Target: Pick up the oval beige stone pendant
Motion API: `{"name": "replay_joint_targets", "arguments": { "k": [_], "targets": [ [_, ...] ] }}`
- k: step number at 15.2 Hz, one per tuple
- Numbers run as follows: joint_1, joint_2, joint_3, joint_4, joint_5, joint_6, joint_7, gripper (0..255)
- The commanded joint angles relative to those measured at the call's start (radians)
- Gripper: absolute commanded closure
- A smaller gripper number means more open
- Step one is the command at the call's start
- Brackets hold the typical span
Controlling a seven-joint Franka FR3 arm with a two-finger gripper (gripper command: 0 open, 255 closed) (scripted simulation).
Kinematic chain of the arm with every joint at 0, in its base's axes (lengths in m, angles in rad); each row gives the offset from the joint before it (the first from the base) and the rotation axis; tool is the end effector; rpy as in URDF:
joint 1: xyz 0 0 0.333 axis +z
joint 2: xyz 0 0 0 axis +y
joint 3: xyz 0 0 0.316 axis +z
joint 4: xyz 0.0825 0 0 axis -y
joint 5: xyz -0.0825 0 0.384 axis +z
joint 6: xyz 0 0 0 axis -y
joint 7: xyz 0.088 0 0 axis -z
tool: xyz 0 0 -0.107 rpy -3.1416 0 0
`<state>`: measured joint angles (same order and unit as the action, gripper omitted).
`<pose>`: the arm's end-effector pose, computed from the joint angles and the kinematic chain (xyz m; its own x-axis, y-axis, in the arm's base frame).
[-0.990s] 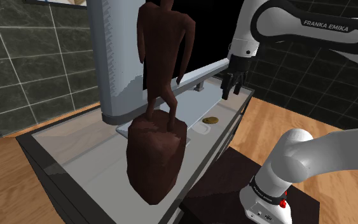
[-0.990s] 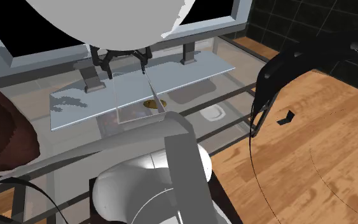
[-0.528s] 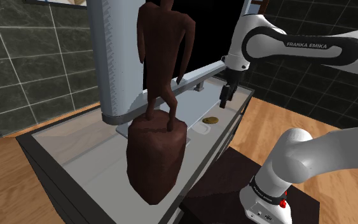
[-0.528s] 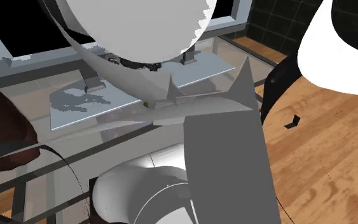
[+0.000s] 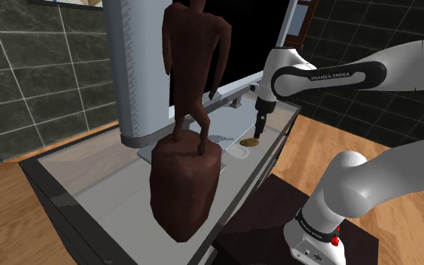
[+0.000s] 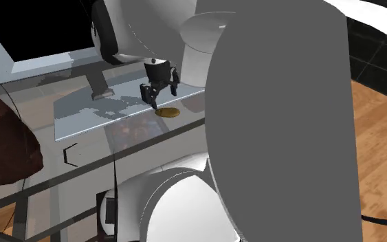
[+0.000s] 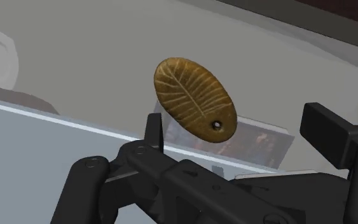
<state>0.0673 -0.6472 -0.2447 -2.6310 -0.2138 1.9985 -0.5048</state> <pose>0.3452 -0.0745 0.4437 0.8944 0.4468 -0.0193 0.4473 -0.8933 0.0445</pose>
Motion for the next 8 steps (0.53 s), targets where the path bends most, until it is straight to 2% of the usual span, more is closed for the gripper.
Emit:
{"name": "replay_joint_targets", "arguments": {
  "k": [1, 2, 8],
  "targets": [
    [0.019, 0.056, -0.037, -0.018, -0.024, 0.096, -0.087, 0],
    [0.025, 0.077, -0.051, -0.021, -0.031, 0.126, -0.115, 0],
    [0.023, 0.122, -0.065, -0.074, -0.041, 0.224, -0.111, 0]
  ]
}}
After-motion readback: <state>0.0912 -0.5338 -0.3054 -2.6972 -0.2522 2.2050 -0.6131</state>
